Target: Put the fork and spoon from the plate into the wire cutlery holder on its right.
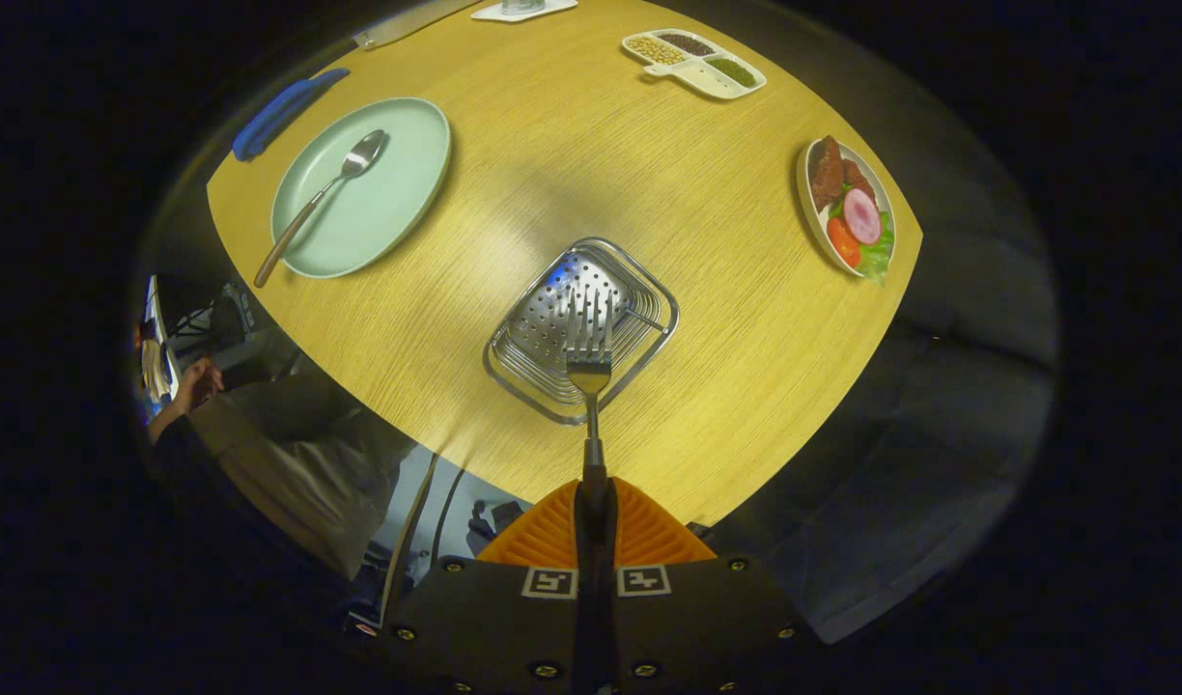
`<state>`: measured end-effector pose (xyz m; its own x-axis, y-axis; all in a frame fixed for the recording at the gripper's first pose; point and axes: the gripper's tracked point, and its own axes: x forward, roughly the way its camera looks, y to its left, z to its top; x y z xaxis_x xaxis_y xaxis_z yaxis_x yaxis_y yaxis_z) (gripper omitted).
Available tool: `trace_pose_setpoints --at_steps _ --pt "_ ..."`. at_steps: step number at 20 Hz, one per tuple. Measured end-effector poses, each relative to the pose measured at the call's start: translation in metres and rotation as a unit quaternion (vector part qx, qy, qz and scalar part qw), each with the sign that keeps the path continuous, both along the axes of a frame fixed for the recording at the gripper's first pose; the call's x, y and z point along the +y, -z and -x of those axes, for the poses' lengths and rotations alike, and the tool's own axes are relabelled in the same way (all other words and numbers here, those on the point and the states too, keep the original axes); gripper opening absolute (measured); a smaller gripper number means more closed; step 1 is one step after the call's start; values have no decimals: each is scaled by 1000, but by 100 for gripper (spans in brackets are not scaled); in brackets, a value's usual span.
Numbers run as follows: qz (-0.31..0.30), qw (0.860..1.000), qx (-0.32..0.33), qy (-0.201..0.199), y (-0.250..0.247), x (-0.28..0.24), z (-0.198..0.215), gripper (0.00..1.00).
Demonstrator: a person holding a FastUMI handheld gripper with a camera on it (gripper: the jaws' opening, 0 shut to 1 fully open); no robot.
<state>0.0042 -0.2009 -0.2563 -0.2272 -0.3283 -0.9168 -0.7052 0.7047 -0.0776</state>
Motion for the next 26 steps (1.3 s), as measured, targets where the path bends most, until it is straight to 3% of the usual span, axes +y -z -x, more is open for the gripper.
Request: trace_pose_setpoints --at_steps 7,12,13,14,16,22,26 --pt "24 998 50 1 30 9 -15 3" --pt "20 998 55 4 33 18 -31 12" --pt "17 998 53 5 38 14 -29 20" --pt "16 999 48 4 36 14 -31 27" --pt "7 999 38 7 33 14 -34 30" --pt "-33 999 -27 28 7 23 -46 30" --pt "-99 991 -65 69 -15 59 -38 30"
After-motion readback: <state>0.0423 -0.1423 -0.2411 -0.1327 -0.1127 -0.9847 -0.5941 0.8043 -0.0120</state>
